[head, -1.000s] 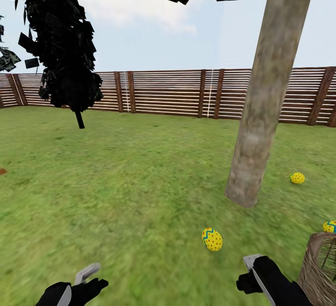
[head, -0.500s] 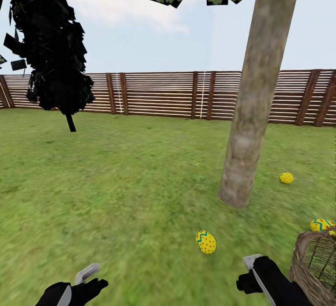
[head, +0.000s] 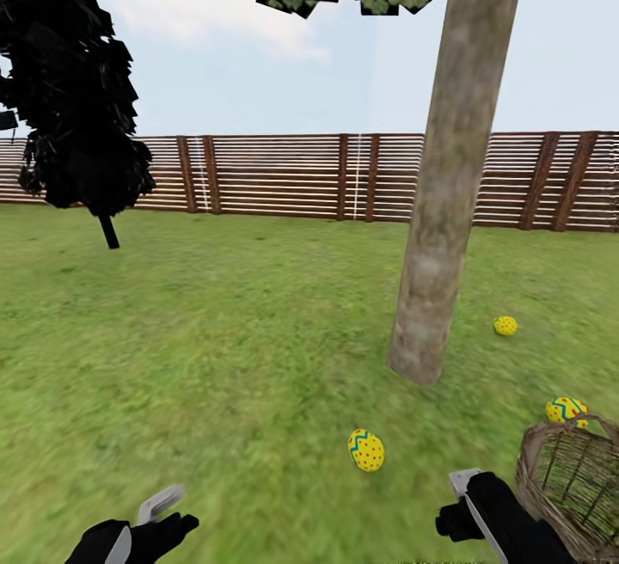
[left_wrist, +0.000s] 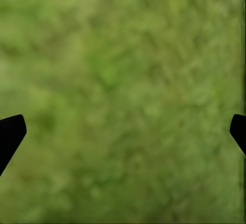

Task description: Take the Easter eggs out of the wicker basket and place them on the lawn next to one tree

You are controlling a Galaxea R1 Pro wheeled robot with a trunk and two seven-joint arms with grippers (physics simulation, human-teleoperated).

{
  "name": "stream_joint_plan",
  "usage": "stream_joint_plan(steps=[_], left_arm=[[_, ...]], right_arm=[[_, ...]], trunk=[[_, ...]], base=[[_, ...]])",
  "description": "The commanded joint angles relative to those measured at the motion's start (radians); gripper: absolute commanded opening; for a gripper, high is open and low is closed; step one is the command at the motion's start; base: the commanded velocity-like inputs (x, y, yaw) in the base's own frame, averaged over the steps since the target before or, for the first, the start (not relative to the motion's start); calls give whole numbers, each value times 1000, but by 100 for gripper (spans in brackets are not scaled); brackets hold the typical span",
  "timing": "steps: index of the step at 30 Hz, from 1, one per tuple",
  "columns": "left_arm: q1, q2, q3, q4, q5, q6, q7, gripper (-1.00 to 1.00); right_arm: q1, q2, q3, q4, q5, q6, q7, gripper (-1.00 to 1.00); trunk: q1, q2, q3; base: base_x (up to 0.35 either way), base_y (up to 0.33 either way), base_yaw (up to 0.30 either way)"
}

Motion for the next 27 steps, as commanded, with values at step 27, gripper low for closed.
stream_joint_plan(steps=[27], left_arm=[[0, 0, 5, -2, 2, 8, -4, 100]], right_arm=[[-1, -2, 3, -1, 11, 4, 8, 100]], trunk=[[-104, 189, 84]], base=[[0, 0, -91]])
